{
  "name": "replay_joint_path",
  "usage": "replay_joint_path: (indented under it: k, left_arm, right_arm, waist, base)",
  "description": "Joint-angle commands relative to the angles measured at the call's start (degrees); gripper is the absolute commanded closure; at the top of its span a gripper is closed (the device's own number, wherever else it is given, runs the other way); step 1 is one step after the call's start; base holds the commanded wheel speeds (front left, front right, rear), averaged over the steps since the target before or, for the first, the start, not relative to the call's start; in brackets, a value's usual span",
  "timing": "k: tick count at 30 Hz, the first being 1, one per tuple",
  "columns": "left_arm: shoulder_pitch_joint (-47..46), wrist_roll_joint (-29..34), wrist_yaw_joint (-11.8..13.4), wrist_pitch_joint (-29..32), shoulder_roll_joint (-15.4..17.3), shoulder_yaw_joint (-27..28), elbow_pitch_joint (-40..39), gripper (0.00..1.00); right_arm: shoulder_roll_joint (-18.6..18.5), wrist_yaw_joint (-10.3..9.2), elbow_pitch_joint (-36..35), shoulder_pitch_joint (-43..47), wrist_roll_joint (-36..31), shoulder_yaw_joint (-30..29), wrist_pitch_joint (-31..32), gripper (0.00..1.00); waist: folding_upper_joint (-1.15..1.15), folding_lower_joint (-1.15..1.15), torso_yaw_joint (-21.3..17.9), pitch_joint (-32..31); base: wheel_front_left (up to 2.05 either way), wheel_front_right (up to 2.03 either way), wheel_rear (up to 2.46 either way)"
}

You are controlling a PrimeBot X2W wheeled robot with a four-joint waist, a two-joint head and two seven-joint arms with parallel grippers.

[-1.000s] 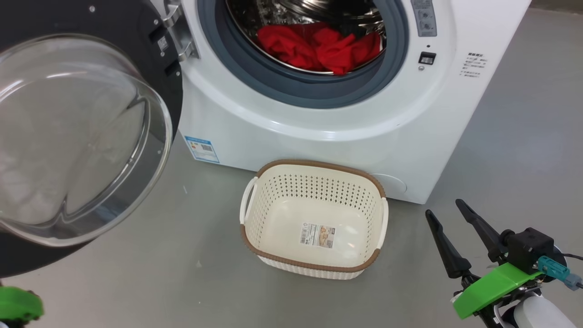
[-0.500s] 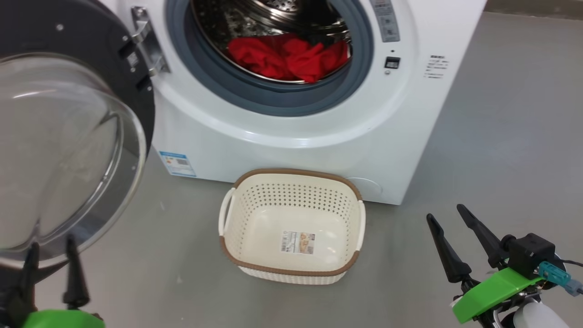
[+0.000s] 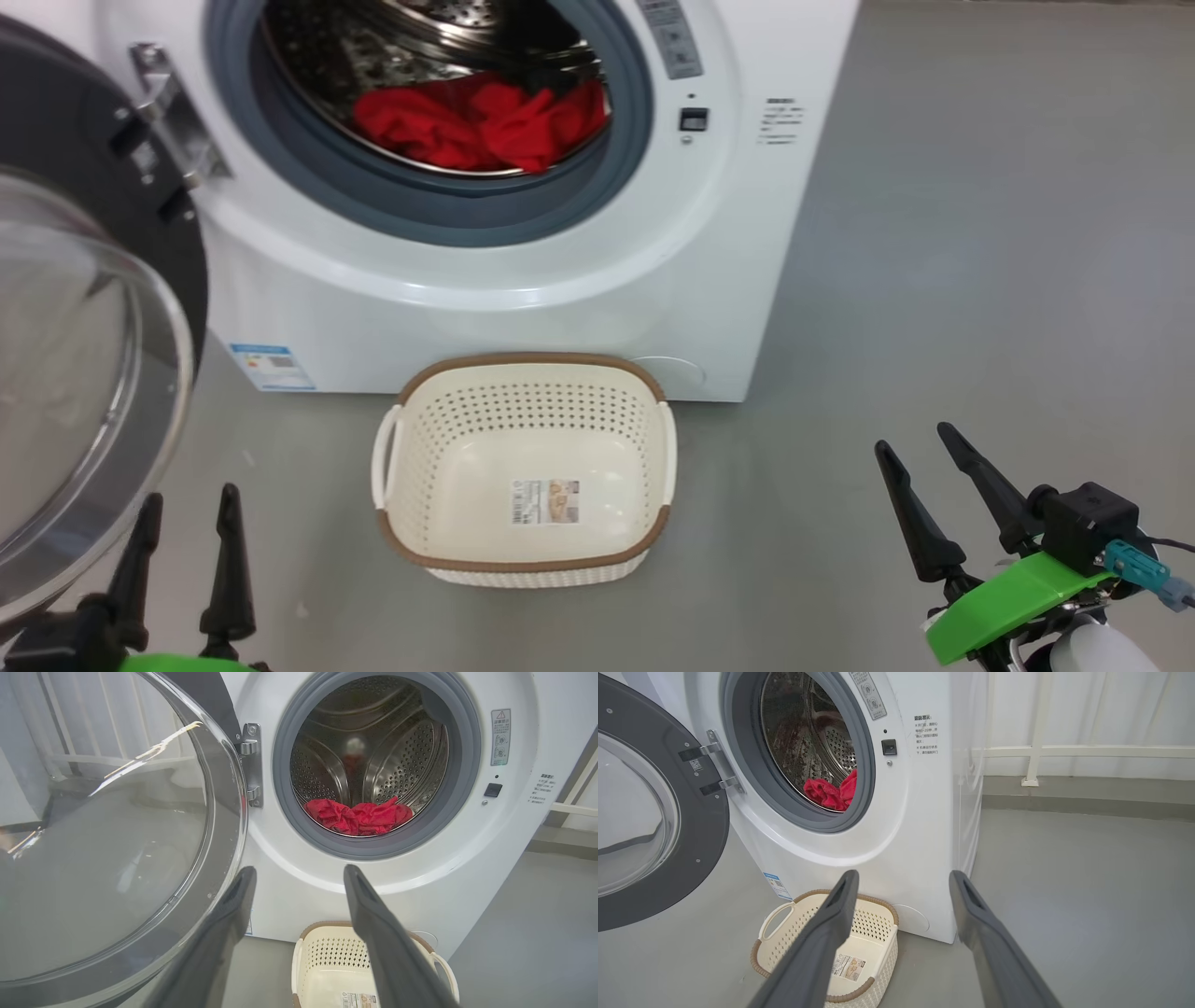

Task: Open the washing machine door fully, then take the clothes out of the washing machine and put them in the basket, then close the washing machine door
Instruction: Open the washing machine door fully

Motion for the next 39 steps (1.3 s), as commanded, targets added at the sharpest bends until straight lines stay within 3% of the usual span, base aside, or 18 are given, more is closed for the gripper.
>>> replay_joint_path:
  k: [1, 20, 39]
  left_arm:
    - [0.44, -0.84, -0.31, -0.45, 1.71, 1.37, -1.97, 0.0]
    - [3.73, -4.19, -0.32, -0.45, 1.06, -2.68, -5.21, 0.0]
    - [4.17, -4.84, -0.32, -0.45, 0.46, -2.9, -5.27, 0.0]
  right_arm:
    - [-0.43, 0.36, -1.38, -0.64, -0.14, 0.61, -0.55, 0.0]
    - [0.03, 0.36, -1.75, 0.36, 0.12, -1.59, -0.55, 0.0]
    - [0.55, 0.36, -2.19, 1.07, 0.06, -3.34, -0.55, 0.0]
  waist:
    - [0.0, 0.0, -2.07, 0.12]
    - [0.0, 0.0, -11.3, -0.39]
    - [0.0, 0.0, -12.35, -0.41]
  base:
    - [0.0, 0.0, 0.0]
    - [0.0, 0.0, 0.0]
    - [0.0, 0.0, 0.0]
